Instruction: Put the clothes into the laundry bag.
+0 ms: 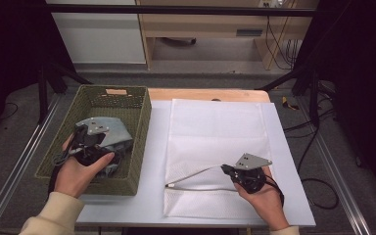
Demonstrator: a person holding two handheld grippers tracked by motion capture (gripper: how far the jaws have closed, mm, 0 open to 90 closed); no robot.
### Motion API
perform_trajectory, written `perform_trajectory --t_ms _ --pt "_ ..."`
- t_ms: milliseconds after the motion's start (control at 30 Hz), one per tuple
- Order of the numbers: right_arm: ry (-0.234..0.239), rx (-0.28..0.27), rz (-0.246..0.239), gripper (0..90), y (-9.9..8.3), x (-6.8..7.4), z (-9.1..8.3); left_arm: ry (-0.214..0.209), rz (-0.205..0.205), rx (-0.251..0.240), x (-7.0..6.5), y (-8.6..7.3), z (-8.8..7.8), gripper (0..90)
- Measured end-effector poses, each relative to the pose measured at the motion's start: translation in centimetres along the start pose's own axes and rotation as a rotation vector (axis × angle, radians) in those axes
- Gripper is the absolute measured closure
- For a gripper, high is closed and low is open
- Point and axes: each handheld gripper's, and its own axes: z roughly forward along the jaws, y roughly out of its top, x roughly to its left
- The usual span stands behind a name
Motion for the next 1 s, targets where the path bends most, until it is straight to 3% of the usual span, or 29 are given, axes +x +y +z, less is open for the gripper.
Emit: perform_trajectory --t_ms 333,600,733,900,1000 --pt "0.011 0.019 -0.003 89.2 -0.2 0.2 0.3 0.023 -0.025 0.038 2.5 -0.2 0.3 8.1" --pt "0.016 0.032 -0.008 89.1 -0.3 0.2 0.5 0.031 -0.023 0.082 4.9 -0.8 1.9 7.2" --pt "0.020 0.039 -0.012 89.0 -0.3 0.2 0.6 0.035 -0.044 0.104 6.1 -1.1 2.7 7.2" --pt "0.021 0.040 -0.010 88.9 -0.4 0.1 0.6 0.031 -0.053 0.134 6.7 -1.4 3.5 6.8" --pt "0.024 0.040 -0.009 88.8 -0.4 0.1 0.7 0.050 -0.054 0.137 6.9 -1.4 3.7 6.8"
